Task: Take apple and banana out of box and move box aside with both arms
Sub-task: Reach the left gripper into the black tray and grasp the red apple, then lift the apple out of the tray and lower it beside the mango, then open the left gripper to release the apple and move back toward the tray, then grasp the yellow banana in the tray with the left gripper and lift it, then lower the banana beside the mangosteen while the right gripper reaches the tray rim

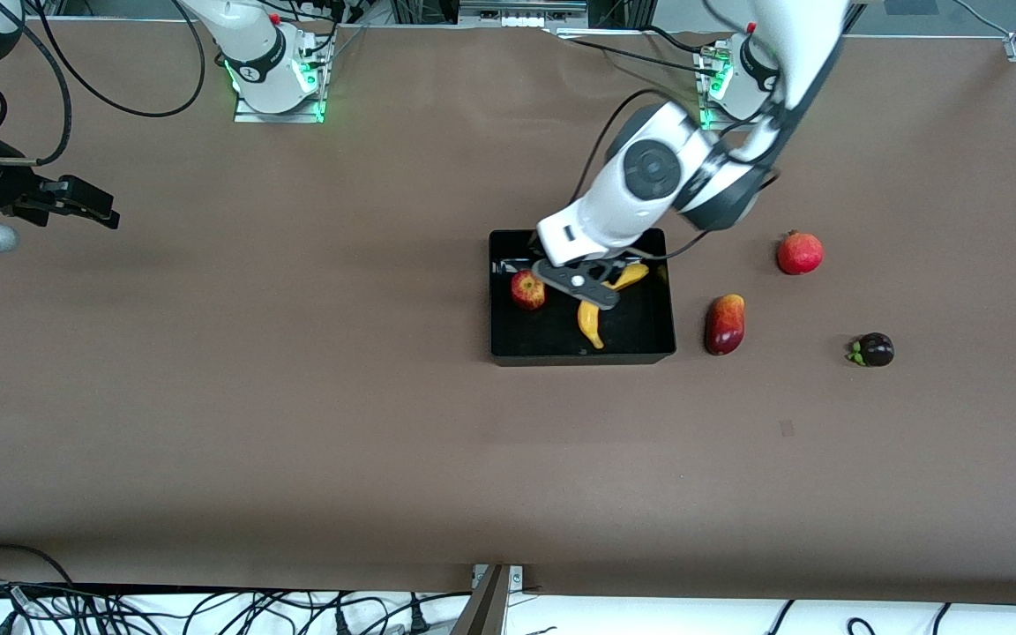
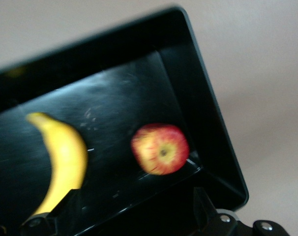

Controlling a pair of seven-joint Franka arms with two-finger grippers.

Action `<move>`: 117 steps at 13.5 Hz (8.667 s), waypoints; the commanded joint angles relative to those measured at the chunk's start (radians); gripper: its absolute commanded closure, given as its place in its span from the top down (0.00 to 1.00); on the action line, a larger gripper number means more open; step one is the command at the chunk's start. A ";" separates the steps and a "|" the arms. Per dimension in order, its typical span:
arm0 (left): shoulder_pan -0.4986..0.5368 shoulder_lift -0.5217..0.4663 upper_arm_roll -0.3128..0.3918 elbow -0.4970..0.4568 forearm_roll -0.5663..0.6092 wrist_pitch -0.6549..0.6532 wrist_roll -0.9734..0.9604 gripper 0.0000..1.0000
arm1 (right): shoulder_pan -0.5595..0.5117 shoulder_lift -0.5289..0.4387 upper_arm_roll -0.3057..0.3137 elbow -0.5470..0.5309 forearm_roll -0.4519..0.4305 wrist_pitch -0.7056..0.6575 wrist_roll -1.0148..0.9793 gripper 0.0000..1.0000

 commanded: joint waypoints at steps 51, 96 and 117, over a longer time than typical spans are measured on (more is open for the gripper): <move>0.216 -0.322 0.235 -0.233 -0.069 -0.221 0.715 1.00 | -0.008 0.004 0.000 0.018 0.005 -0.019 -0.014 1.00; 0.153 -0.328 0.058 -0.155 -0.049 -0.315 0.413 0.00 | 0.017 0.038 0.011 0.040 0.035 -0.117 -0.002 1.00; 0.609 0.188 0.185 0.057 0.086 0.067 1.101 1.00 | 0.756 0.719 0.043 0.187 0.094 0.608 0.719 0.00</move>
